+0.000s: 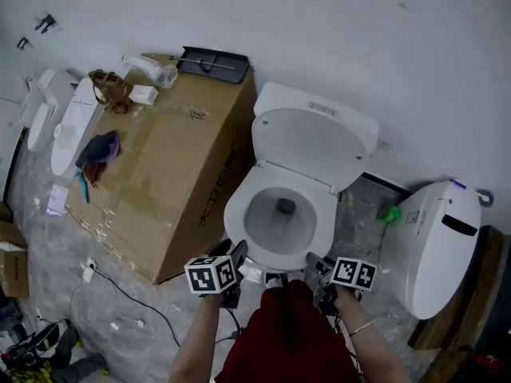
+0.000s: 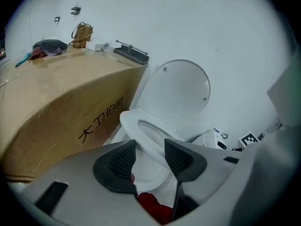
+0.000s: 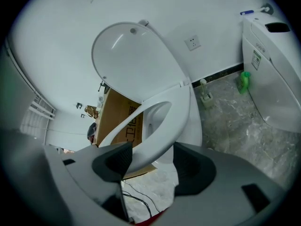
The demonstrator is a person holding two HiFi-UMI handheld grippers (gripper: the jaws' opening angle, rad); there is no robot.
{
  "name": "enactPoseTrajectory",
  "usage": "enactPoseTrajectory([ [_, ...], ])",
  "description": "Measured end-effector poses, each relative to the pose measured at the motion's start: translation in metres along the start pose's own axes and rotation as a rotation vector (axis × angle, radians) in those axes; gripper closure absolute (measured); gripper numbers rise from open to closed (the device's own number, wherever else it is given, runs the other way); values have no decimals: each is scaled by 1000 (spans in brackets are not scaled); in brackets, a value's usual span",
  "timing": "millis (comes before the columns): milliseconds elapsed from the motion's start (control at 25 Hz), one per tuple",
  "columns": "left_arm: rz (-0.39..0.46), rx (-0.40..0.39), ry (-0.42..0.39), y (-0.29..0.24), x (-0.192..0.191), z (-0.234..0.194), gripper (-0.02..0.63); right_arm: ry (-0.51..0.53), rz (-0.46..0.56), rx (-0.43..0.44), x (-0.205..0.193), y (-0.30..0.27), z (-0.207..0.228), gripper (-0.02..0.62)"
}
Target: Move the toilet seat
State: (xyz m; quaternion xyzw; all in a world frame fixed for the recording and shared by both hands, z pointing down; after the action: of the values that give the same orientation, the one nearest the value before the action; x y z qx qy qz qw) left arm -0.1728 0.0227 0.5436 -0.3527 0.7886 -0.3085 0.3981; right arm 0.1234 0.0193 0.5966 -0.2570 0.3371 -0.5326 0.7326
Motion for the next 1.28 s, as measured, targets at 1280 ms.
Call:
enactPoseTrajectory([
  [1280,133,-143,-117,24,81,81,405,-218,177,168,104,50,-28,318],
])
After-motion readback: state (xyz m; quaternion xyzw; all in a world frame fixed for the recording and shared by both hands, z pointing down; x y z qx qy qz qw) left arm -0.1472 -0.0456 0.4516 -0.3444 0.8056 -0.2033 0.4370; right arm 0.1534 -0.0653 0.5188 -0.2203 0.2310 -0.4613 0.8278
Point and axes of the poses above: the fingertips, and each gripper's own axes: y backward along the fingers, z to its right, x out of its top, the point moved 7 cm from there along y, backward along the fingers, and after that the axes turned 9 degrees about y, right-handed, at the moved point
